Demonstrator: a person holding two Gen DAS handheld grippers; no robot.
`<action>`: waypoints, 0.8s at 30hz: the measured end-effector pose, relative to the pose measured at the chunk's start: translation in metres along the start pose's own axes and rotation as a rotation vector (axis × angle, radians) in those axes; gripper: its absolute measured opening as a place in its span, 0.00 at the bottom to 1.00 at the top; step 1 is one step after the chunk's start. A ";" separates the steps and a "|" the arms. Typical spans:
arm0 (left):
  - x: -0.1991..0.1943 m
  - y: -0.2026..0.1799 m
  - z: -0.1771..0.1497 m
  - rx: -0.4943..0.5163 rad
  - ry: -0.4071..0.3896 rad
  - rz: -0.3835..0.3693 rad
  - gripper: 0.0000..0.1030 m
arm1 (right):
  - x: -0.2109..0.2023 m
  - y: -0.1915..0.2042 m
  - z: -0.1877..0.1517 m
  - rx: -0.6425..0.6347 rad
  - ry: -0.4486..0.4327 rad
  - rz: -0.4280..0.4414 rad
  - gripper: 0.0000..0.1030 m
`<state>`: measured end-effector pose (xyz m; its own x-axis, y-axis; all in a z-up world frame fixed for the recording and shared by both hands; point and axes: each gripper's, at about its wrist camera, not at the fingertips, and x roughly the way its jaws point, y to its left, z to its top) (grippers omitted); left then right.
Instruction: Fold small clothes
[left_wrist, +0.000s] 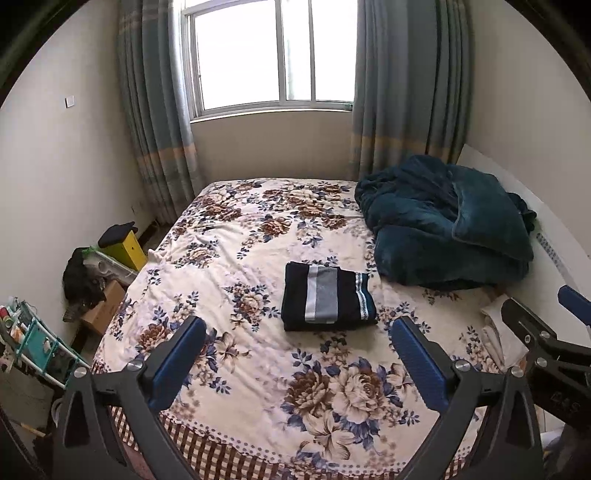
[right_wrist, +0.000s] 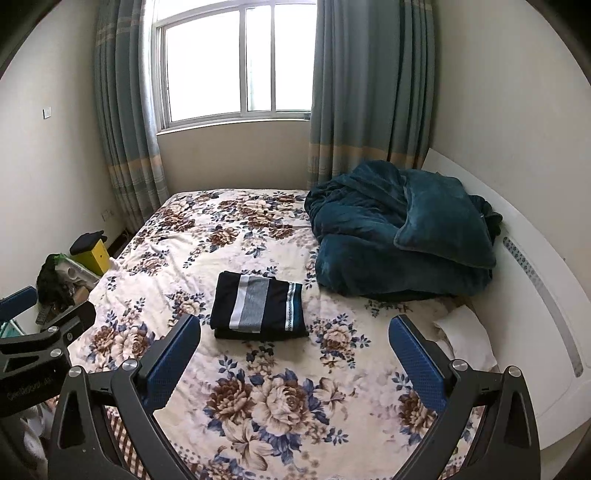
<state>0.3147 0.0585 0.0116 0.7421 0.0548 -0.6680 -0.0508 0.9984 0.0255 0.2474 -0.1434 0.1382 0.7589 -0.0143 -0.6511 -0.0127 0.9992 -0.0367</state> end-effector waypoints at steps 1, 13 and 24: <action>-0.001 0.000 0.000 -0.001 -0.002 -0.002 1.00 | 0.000 0.000 0.000 -0.003 -0.001 -0.002 1.00; -0.013 0.005 -0.002 -0.010 -0.043 0.020 1.00 | 0.002 0.000 0.005 -0.003 0.001 0.006 1.00; -0.015 0.002 -0.006 -0.008 -0.034 0.019 1.00 | -0.001 0.005 0.001 0.005 0.004 0.004 1.00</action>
<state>0.3000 0.0592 0.0171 0.7632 0.0746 -0.6418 -0.0702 0.9970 0.0325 0.2474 -0.1386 0.1398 0.7565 -0.0108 -0.6540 -0.0119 0.9995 -0.0303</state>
